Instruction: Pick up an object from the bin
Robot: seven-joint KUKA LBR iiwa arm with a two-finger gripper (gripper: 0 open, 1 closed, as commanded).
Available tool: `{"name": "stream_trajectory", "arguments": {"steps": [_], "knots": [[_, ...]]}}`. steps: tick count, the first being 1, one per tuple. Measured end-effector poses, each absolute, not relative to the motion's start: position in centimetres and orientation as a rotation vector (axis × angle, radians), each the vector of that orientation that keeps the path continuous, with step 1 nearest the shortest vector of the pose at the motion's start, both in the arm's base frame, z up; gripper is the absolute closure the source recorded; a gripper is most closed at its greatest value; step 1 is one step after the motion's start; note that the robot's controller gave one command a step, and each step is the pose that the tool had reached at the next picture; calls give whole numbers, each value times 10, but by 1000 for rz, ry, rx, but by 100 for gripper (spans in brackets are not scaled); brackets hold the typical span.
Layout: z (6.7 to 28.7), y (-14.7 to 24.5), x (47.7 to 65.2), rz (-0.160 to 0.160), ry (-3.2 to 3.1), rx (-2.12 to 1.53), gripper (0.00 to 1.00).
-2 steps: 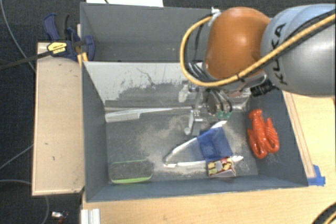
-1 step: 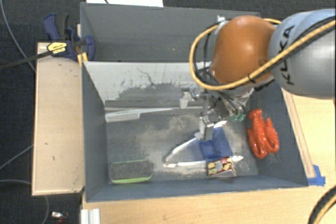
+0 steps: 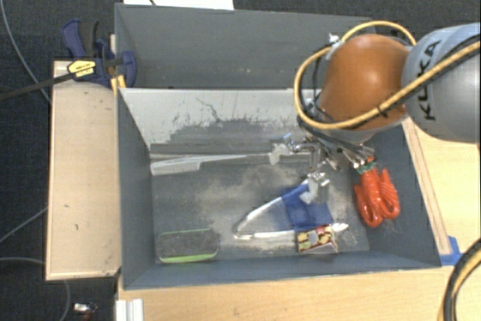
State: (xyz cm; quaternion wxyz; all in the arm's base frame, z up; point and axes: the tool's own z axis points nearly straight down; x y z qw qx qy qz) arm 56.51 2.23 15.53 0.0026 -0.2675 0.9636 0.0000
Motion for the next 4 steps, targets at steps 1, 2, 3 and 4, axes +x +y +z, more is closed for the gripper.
{"name": "stream_trajectory", "arguments": {"steps": [1,2,3,4], "knots": [[140,4,558,0,2960,-1039,0],[113,-21,577,-4,2766,-1471,0],[106,-27,574,-1,2812,-1380,0],[74,-48,571,-2,2958,-1032,0]]}}
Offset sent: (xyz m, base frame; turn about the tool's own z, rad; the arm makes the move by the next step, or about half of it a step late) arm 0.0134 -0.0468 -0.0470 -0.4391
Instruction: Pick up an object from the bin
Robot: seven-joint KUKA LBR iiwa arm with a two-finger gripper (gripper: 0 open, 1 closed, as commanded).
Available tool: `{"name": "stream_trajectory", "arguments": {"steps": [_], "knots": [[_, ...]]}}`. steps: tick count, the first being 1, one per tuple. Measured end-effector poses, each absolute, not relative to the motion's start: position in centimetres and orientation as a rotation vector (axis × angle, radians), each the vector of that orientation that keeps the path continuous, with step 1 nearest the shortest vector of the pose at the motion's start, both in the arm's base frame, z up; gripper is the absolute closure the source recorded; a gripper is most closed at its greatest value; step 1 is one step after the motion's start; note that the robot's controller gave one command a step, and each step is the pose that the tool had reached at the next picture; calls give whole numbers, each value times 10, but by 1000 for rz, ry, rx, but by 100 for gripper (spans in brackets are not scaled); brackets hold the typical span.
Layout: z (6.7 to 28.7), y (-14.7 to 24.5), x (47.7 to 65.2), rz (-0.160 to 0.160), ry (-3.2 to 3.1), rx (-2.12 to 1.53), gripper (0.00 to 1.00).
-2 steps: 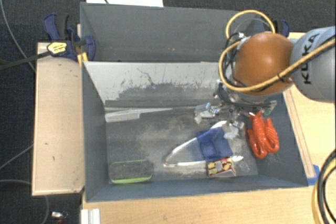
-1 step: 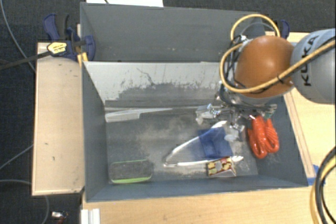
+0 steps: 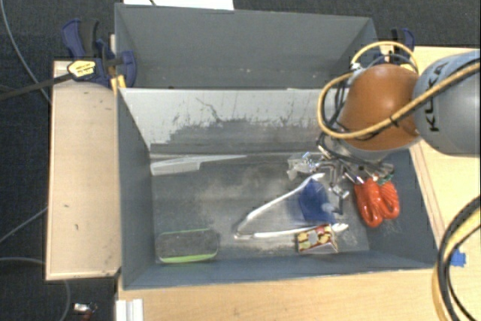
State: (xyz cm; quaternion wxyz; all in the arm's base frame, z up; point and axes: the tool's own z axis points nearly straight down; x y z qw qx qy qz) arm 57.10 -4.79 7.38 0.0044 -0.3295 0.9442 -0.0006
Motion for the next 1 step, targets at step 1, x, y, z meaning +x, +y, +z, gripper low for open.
{"name": "stream_trajectory", "arguments": {"steps": [1], "knots": [[58,-56,575,-6,2951,-1022,100]]}}
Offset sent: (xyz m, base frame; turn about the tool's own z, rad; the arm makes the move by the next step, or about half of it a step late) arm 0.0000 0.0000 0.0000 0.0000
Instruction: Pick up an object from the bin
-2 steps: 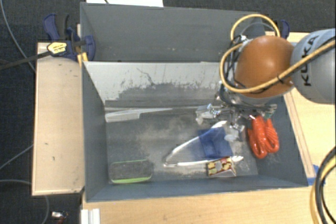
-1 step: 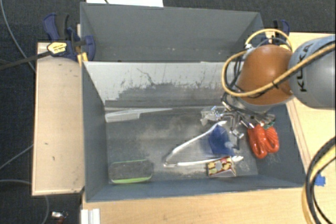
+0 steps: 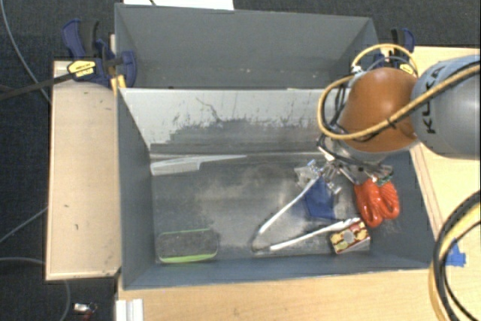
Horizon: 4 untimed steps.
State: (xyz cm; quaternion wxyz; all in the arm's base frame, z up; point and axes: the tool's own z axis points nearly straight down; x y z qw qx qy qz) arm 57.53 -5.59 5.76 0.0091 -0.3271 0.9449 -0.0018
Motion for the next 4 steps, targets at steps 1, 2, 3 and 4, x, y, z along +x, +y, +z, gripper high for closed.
{"name": "stream_trajectory", "arguments": {"steps": [1,2,3,4], "knots": [[60,-55,575,-6,2952,-1021,100],[90,-57,573,-2,2956,-1012,100],[126,-58,573,-5,2954,-1010,100],[192,-52,576,-3,2849,-1286,100]]}}
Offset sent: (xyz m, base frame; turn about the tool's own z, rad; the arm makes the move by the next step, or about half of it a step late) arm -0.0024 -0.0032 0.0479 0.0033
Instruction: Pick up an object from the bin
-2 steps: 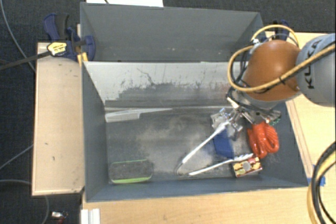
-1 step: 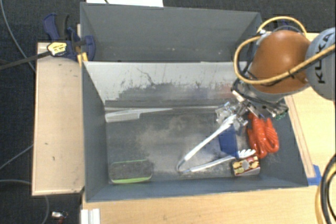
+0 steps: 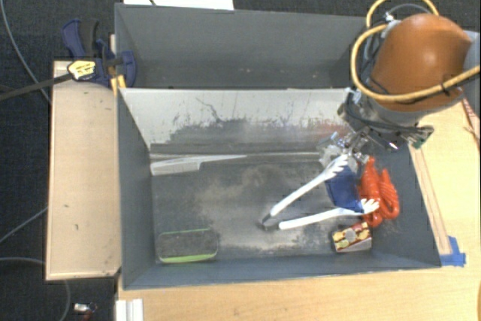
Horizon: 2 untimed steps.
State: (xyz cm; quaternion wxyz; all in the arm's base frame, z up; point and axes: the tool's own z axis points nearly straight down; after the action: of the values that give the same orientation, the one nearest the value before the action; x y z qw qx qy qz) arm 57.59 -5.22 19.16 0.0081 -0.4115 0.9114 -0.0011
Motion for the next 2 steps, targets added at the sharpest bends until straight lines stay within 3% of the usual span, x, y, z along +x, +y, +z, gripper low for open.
{"name": "stream_trajectory", "arguments": {"steps": [1,2], "knots": [[221,-64,576,-4,2846,-1284,100],[201,-70,575,-4,2942,-1029,100]]}}
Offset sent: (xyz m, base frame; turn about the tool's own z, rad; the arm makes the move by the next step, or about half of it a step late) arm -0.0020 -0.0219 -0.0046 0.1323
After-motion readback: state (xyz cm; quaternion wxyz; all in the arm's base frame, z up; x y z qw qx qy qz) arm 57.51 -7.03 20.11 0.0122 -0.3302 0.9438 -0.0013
